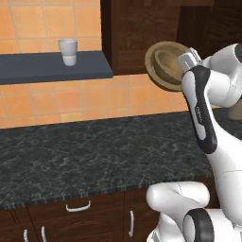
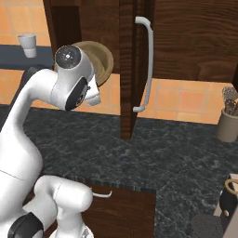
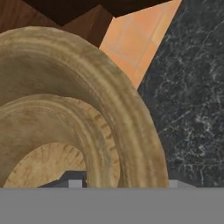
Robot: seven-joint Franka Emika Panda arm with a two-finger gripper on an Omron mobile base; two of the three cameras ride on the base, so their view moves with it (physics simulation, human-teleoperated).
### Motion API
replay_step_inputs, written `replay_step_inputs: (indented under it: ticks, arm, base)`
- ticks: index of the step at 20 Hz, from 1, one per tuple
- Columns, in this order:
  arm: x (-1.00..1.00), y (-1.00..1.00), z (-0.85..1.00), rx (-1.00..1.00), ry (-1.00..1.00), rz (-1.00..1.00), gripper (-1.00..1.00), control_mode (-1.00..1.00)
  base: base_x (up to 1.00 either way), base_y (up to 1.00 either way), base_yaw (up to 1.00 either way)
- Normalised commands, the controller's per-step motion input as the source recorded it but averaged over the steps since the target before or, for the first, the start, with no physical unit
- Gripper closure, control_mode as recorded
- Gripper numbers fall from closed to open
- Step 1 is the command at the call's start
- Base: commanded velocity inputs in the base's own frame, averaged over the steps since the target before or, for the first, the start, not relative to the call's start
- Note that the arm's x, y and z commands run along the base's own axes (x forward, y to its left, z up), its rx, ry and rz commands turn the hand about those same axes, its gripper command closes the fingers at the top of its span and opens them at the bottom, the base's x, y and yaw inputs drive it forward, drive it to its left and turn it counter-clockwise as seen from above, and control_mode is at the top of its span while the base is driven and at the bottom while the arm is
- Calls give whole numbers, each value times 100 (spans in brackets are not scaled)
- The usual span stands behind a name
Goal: Pick up the bowls on the counter and stack them on top of one another in the open cabinet. Place the smaller bowl on top of the larger bowl.
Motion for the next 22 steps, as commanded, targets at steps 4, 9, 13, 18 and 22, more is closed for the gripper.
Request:
replay_step_inputs:
  ticks: [4, 9, 13, 18, 22]
  arm:
    - [100, -1, 20, 0, 0, -5, 100, -100]
    - [100, 0, 42, 0, -3, -5, 100, -100]
    - [100, 0, 29, 0, -5, -5, 100, -100]
    - [35, 0, 0, 0, -2, -4, -100, -100]
    - [-49, 4, -1, -2, -13, 0, -100, -100]
  base:
    - [0, 0, 0]
    - [0, 0, 0]
    - [0, 0, 0]
    - [0, 0, 0]
    - [0, 0, 0]
